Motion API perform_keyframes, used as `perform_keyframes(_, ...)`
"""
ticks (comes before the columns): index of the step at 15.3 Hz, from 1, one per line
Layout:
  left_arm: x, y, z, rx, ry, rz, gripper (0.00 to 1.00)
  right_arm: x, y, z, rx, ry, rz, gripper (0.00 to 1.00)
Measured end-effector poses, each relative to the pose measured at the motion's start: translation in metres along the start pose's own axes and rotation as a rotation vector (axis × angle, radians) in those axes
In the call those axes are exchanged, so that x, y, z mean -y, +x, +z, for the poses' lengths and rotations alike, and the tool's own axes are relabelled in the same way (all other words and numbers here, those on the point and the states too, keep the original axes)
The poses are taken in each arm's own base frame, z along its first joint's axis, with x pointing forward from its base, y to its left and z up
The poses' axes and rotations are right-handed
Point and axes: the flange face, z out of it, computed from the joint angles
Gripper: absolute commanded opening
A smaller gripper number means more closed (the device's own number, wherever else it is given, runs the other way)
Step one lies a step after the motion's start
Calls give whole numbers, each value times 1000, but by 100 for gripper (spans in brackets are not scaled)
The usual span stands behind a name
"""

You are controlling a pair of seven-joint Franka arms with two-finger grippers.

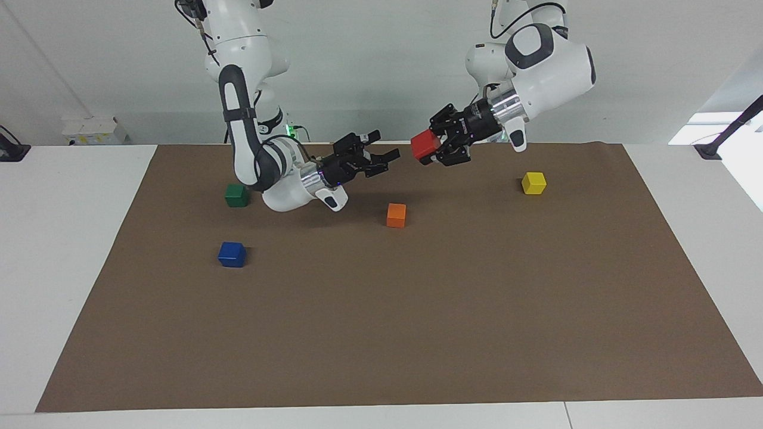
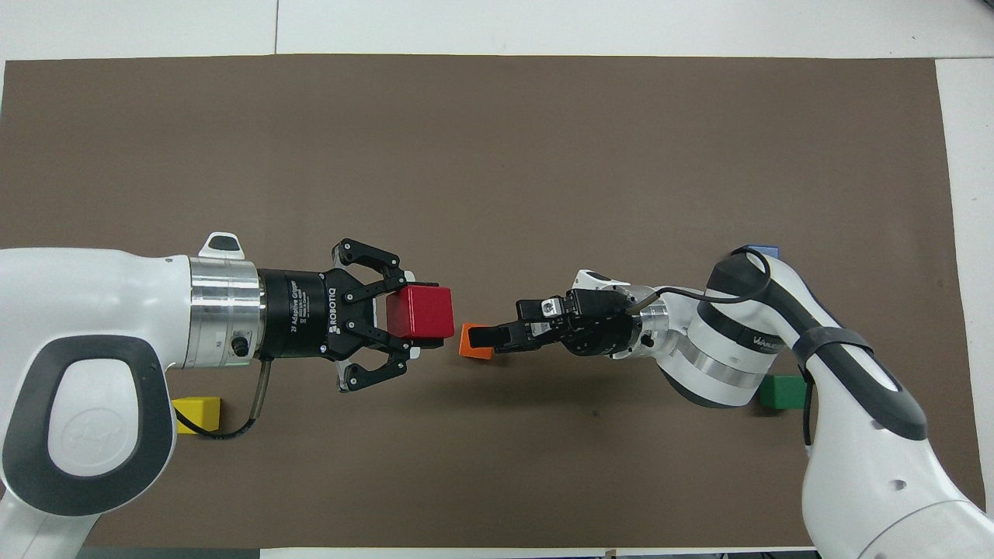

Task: Transfer red block to right arm and stack on blue block
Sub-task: 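Bring the red cube toward the right gripper and grasp it there, then open the left gripper and withdraw it while the right gripper holds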

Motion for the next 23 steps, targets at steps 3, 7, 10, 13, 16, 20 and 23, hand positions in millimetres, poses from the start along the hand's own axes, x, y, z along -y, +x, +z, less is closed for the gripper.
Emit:
perform_keyframes(3, 21, -4, -19, 57, -78, -10, 0, -13, 6, -10, -41, -28, -57, 100)
perform_keyframes(7, 46, -12, -19, 67, -219, -112, 0, -10, 20, -10, -79, -92, -152, 100)
perform_keyframes(10, 51, -7, 12, 37, -265, -164, 0, -10, 21, -2, -67, -94, -160, 100)
perform_keyframes(13, 47, 0, 28, 19, -254, -171, 0, -14, 18, 11, -44, -95, -162, 100)
perform_keyframes(16, 47, 0, 29, 13, -253, -125, 0, -13, 19, 16, -36, -94, -167, 100)
perform_keyframes(20, 50, -2, 35, -2, -238, -19, 0, -18, 19, 22, -39, -108, -164, 88)
perform_keyframes(23, 47, 0, 41, -11, -228, 1, 0, -24, 18, 36, -35, -116, -163, 36)
